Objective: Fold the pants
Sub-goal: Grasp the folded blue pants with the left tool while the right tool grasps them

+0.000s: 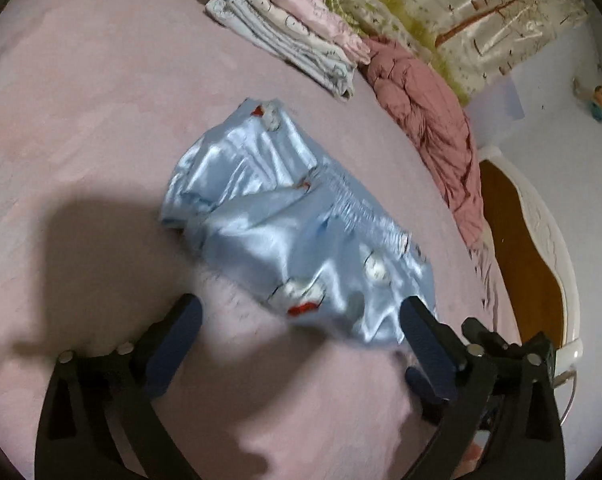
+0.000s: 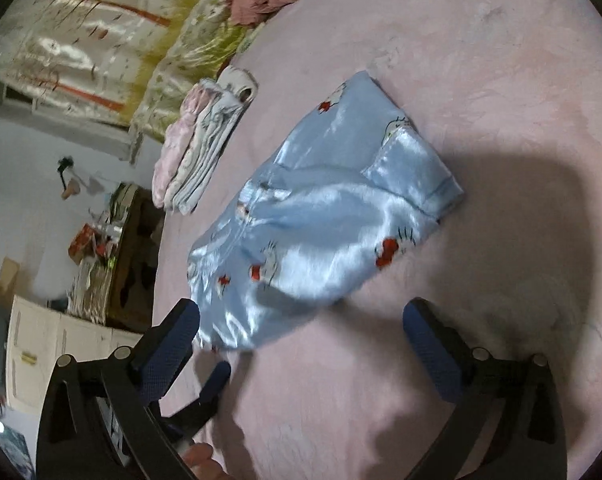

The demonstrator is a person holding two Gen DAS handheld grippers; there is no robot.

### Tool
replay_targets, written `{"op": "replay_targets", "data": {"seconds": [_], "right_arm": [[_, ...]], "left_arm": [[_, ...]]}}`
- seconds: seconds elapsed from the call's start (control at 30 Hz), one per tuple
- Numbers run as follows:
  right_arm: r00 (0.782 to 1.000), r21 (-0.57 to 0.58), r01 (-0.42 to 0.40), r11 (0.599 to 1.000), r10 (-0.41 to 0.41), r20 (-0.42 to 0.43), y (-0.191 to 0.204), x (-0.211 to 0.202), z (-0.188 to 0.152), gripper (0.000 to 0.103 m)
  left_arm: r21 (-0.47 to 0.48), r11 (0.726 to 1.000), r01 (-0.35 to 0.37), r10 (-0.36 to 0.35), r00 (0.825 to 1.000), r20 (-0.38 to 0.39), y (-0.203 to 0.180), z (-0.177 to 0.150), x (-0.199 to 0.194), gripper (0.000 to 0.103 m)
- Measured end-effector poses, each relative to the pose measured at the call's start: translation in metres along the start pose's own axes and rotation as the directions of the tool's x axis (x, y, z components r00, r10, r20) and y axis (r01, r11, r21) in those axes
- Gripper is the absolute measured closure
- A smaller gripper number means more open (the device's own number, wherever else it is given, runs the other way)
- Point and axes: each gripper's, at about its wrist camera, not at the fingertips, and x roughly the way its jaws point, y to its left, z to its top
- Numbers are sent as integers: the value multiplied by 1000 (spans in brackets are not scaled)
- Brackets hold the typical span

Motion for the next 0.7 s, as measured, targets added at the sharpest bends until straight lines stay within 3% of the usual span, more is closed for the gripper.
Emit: {"op": "replay_targets", "data": {"seconds": [0.27,0.53,0.7], "right_arm": [[1000,-93,23,995,-21,21,19,27,20,0],[992,-86,-48,995,58,111,19,40,37,0],[989,-177,17,984,9,150,30,55,42,0]], "left_arm": [[68,993,-98,94,994,52,-14,12,31,1],[29,996,-90,87,992,92,-11,33,51,1],[70,988,-138,130,985,114,-18,37,60,3]]}}
